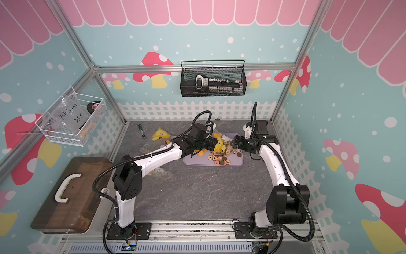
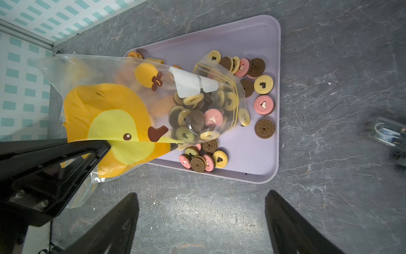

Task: Pour cookies out of the ziploc bag
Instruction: 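Pour the cookies out of the ziploc bag onto the tray.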

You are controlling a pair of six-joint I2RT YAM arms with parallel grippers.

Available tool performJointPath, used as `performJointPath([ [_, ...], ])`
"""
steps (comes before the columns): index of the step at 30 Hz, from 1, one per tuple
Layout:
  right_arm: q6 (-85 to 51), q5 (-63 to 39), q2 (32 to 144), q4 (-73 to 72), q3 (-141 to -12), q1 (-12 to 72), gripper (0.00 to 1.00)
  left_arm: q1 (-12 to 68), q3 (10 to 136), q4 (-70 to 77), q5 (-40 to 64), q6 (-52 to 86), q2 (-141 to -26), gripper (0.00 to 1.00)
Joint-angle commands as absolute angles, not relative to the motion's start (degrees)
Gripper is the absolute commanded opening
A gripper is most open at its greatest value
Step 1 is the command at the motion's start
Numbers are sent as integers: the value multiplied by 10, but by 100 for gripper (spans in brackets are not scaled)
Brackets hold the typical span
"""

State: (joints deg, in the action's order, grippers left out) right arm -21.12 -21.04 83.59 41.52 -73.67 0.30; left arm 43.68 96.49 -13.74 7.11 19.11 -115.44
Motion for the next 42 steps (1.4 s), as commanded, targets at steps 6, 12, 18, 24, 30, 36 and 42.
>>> performJointPath([
  [6, -212, -221, 827, 407, -733, -1, 88, 434, 966, -144, 65, 187, -1122, 0],
  [12, -214, -222, 830, 404, -732, -1, 89, 432, 966, -146, 64, 186, -1114, 0],
  [18, -214, -221, 826, 404, -728, -1, 89, 430, 979, -152, 66, 187, -1117, 0],
  [24, -213, -221, 828, 404, -724, -1, 89, 427, 990, -161, 66, 186, -1116, 0],
  [30, -214, -222, 829, 400, -723, -1, 89, 426, 997, -167, 68, 186, -1112, 0],
  [36, -216, -225, 829, 398, -720, -1, 89, 426, 1014, -171, 73, 188, -1114, 0],
  [42, -216, -224, 828, 397, -720, -1, 89, 426, 1023, -174, 75, 189, -1116, 0],
])
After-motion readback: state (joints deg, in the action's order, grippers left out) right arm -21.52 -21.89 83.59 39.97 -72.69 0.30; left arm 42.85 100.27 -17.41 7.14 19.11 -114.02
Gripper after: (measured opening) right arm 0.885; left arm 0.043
